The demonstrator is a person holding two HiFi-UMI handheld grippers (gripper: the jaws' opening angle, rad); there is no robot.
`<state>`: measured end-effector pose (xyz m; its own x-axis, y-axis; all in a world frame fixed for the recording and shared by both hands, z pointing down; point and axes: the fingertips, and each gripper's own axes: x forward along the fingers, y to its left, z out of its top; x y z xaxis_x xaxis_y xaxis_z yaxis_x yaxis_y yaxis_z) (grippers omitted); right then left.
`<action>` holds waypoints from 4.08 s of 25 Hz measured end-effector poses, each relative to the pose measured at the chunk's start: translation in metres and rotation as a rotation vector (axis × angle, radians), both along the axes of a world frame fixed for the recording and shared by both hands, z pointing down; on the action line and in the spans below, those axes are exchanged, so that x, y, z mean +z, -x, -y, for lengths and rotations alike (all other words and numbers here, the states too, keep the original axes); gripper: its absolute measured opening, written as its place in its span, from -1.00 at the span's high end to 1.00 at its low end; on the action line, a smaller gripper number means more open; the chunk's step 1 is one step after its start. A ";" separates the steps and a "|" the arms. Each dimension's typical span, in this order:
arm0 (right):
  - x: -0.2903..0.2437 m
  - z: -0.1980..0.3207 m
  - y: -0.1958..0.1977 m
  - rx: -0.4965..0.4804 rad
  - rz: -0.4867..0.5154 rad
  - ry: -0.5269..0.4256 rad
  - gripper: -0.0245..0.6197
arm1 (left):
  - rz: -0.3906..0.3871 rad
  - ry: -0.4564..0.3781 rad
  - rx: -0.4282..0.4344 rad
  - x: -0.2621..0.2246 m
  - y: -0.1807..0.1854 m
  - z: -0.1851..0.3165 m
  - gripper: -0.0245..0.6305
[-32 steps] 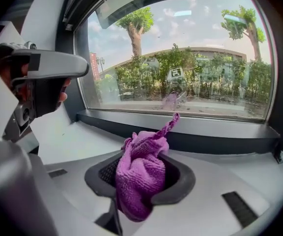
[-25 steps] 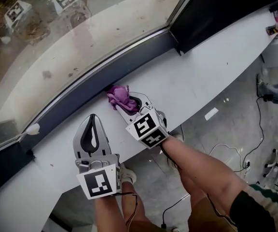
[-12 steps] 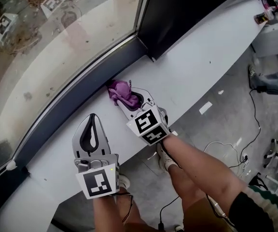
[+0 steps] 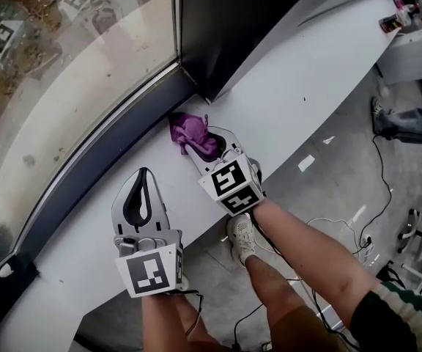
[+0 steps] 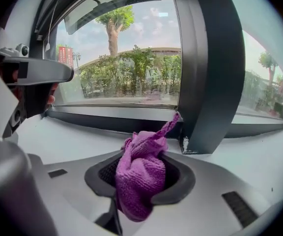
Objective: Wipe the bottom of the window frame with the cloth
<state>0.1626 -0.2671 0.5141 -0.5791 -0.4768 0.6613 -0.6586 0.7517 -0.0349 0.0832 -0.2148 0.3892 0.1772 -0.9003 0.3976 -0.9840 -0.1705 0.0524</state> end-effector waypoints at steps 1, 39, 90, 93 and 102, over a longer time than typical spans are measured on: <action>0.001 0.005 -0.007 0.000 -0.003 -0.004 0.46 | -0.002 0.002 0.002 0.003 -0.006 0.004 0.91; 0.013 0.025 -0.053 0.030 -0.041 -0.003 0.46 | 0.025 0.082 0.067 0.034 -0.052 0.022 0.91; 0.020 -0.114 -0.151 0.078 -0.052 0.123 0.46 | 0.014 0.136 0.104 0.055 -0.149 -0.056 0.91; 0.022 -0.118 -0.153 0.066 -0.056 0.111 0.46 | 0.007 0.137 0.095 0.058 -0.150 -0.061 0.91; 0.026 -0.143 -0.163 0.068 -0.065 0.105 0.46 | 0.007 0.151 0.121 0.061 -0.159 -0.088 0.91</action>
<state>0.3253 -0.1242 0.5397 -0.5019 -0.4397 0.7448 -0.7115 0.6996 -0.0664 0.2425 -0.1263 0.4504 0.2778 -0.8026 0.5279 -0.9571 -0.2787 0.0800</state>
